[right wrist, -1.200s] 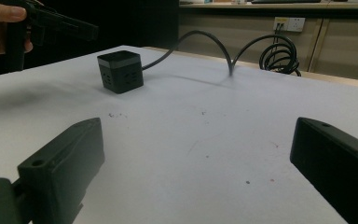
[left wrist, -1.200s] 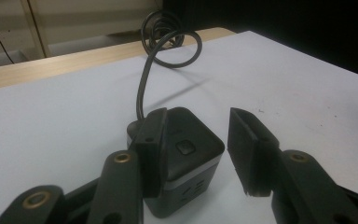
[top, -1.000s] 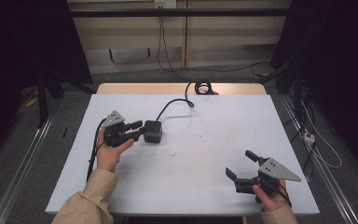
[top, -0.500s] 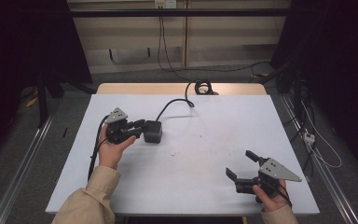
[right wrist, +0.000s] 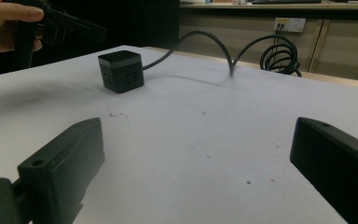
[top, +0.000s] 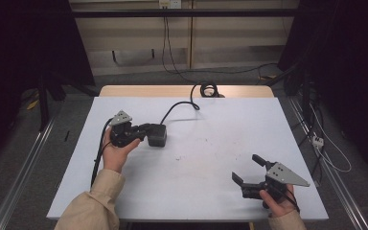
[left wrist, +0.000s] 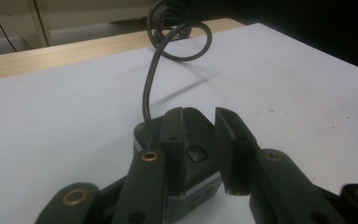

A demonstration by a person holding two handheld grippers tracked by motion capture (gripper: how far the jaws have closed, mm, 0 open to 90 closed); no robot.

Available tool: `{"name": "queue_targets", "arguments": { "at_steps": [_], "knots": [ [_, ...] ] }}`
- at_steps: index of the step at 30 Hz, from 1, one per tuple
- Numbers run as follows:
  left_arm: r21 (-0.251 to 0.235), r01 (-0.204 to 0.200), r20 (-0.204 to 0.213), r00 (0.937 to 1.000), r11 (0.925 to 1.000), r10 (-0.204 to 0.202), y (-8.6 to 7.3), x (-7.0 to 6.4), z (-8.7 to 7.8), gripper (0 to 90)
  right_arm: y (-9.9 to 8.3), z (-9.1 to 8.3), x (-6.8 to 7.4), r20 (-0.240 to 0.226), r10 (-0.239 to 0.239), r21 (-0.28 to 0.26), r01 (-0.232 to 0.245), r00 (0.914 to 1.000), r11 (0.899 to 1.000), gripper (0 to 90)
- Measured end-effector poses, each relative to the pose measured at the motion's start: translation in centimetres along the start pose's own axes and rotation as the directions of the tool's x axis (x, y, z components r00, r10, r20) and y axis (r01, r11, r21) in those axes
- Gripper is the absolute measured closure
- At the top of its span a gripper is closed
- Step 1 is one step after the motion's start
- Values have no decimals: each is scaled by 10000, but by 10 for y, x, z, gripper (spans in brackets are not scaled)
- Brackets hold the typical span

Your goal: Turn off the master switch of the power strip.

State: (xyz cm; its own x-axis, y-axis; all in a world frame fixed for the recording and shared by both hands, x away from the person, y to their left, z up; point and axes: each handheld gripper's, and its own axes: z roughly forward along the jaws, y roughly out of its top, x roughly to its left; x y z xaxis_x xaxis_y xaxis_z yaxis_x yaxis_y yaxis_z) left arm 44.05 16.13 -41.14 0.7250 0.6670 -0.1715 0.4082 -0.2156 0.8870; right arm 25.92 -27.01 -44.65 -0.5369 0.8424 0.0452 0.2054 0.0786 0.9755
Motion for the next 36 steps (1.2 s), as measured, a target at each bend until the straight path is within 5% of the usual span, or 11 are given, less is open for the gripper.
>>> {"name": "queue_targets", "arguments": {
  "at_steps": [19,36],
  "knots": [
    [140,208,-108,9997,9997,-207,-2,-1,7,831,0,0,1,-30,-1,28,1,10000,10000,26],
    [581,-43,-82,10000,9983,48,0,-4,13,886,0,0,0,-19,15,-5,-15,10000,10000,26]
  ]
}}
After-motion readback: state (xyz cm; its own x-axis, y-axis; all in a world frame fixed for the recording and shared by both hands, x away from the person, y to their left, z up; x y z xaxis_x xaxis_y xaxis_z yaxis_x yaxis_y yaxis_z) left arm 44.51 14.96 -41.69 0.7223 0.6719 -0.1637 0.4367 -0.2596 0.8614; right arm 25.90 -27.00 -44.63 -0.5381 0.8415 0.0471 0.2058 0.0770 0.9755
